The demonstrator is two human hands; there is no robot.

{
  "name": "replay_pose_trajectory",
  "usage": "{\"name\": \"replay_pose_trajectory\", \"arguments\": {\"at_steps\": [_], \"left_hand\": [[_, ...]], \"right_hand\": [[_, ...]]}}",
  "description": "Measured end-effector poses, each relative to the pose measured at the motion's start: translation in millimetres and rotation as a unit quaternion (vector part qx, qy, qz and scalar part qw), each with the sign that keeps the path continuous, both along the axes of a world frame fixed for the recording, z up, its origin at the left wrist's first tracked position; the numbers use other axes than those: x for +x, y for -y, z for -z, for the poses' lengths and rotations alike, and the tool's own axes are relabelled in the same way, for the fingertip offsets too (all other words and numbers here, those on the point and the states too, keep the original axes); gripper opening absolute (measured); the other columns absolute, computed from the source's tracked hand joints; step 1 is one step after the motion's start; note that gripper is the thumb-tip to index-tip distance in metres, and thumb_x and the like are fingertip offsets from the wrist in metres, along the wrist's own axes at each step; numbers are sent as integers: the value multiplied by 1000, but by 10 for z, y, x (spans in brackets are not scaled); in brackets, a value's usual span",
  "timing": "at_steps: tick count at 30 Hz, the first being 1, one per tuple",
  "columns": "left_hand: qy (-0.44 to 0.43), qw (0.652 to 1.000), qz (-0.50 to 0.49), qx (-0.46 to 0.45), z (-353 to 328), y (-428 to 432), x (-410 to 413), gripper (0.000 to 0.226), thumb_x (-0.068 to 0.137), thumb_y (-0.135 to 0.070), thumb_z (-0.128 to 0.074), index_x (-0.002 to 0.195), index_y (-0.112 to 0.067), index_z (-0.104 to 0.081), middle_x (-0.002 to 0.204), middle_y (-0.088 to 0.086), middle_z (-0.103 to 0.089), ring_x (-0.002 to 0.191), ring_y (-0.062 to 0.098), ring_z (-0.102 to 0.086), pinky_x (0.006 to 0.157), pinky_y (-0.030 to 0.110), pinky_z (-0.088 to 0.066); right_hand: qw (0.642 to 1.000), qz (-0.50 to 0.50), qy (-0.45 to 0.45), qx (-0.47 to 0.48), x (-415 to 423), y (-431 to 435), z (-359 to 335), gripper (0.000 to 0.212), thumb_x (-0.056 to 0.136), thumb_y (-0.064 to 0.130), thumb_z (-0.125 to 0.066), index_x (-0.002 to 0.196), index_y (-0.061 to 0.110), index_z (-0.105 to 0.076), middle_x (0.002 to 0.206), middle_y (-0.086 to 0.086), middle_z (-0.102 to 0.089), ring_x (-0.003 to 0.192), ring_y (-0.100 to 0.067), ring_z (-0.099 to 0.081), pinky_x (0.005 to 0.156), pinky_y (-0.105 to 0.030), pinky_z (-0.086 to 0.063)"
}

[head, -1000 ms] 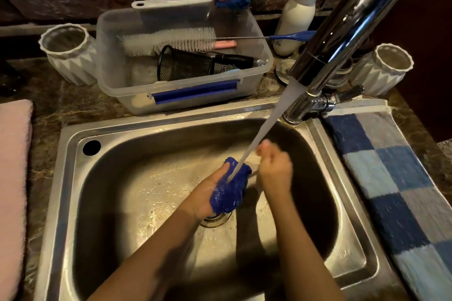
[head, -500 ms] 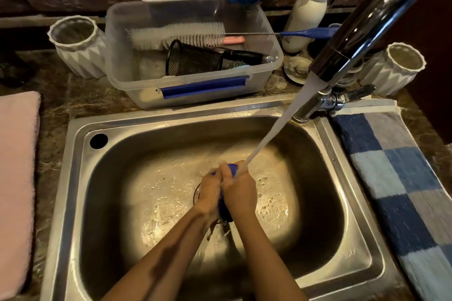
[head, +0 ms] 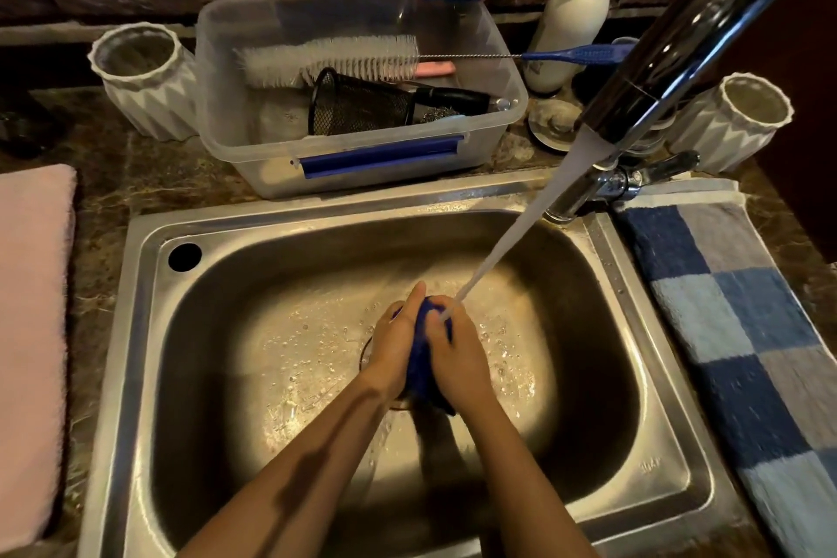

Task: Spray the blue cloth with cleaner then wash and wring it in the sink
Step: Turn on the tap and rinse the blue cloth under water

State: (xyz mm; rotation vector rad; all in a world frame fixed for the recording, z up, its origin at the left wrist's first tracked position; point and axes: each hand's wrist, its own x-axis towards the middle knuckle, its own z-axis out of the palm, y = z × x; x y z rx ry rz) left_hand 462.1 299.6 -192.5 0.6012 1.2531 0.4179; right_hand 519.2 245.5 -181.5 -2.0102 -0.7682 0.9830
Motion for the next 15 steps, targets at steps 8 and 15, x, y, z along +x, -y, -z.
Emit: {"name": "replay_pose_trajectory", "arguments": {"at_steps": [8, 15], "left_hand": [[87, 991, -27, -103, -88, 124, -6, 40, 94, -39, -45, 73, -15, -69, 56, -1, -68, 53, 12, -65, 59, 26, -50], [26, 996, -46, -72, -127, 138, -70, 37, 89, -43, -54, 106, -12, -63, 95, 11, -69, 83, 26, -64, 69, 34, -53]], "right_hand": [[987, 96, 98, -86, -70, -246, -82, 43, 93, 49, -36, 76, 14, -56, 66, 2, -55, 67, -19, -58, 59, -28, -43], [990, 113, -9, -82, 215, -257, 56, 37, 97, 45, -31, 89, 17, -53, 84, -7, -62, 82, -25, -61, 80, -41, -51]]}}
